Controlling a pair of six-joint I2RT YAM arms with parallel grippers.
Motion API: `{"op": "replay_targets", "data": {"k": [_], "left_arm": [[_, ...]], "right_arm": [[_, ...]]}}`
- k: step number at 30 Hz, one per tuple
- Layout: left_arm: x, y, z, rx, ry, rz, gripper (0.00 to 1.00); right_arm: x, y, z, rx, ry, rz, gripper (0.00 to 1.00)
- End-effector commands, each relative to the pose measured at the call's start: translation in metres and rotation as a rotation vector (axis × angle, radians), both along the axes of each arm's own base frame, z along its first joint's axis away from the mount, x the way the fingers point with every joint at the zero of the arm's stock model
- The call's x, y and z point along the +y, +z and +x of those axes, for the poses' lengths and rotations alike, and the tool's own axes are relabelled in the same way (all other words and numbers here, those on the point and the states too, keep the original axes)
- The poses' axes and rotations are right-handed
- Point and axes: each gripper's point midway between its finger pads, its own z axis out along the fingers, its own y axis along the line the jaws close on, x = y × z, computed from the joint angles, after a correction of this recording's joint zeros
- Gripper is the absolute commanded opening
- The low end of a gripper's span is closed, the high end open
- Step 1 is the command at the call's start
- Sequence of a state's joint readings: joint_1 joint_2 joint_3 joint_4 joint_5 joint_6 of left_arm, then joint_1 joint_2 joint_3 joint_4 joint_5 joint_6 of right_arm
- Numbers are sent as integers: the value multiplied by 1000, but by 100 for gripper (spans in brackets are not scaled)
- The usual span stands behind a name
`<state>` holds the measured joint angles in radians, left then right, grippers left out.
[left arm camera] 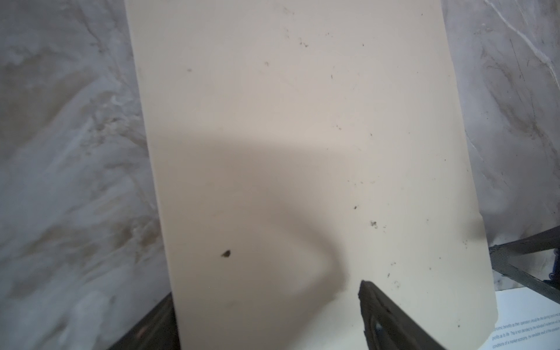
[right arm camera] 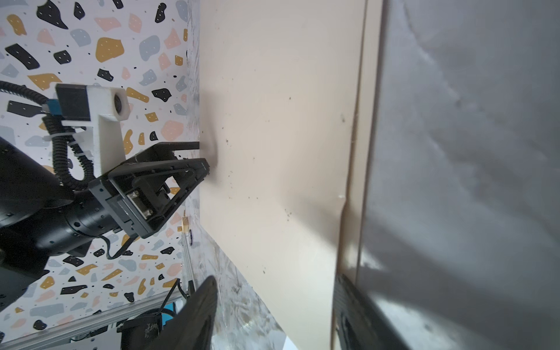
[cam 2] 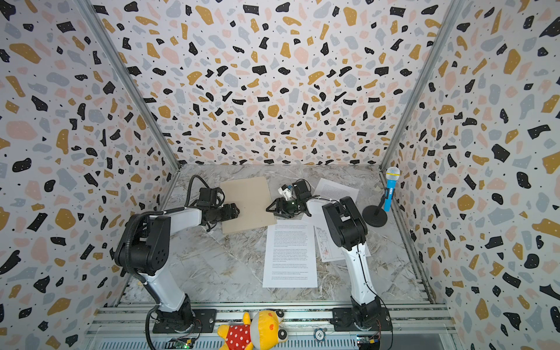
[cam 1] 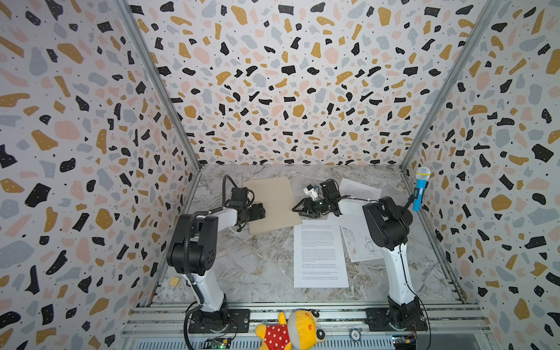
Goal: Put the files into the folder
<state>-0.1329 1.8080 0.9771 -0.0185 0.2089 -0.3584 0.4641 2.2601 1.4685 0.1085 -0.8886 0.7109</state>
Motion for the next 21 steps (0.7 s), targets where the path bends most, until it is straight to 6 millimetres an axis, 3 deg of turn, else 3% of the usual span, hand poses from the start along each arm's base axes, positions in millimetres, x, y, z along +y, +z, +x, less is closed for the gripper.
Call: {"op": "replay_targets", "data": {"k": [1, 12, 21], "left_arm": [[-18, -1, -1, 2, -58, -42, 87], [-31, 3, -1, -14, -82, -76, 87], [-54, 9, -11, -52, -127, -100, 87]], "right_arm": [[3, 44, -4, -20, 7, 87, 61], [-12, 67, -9, -21, -56, 140, 56], [-25, 77, -23, -4, -114, 177, 54]]}}
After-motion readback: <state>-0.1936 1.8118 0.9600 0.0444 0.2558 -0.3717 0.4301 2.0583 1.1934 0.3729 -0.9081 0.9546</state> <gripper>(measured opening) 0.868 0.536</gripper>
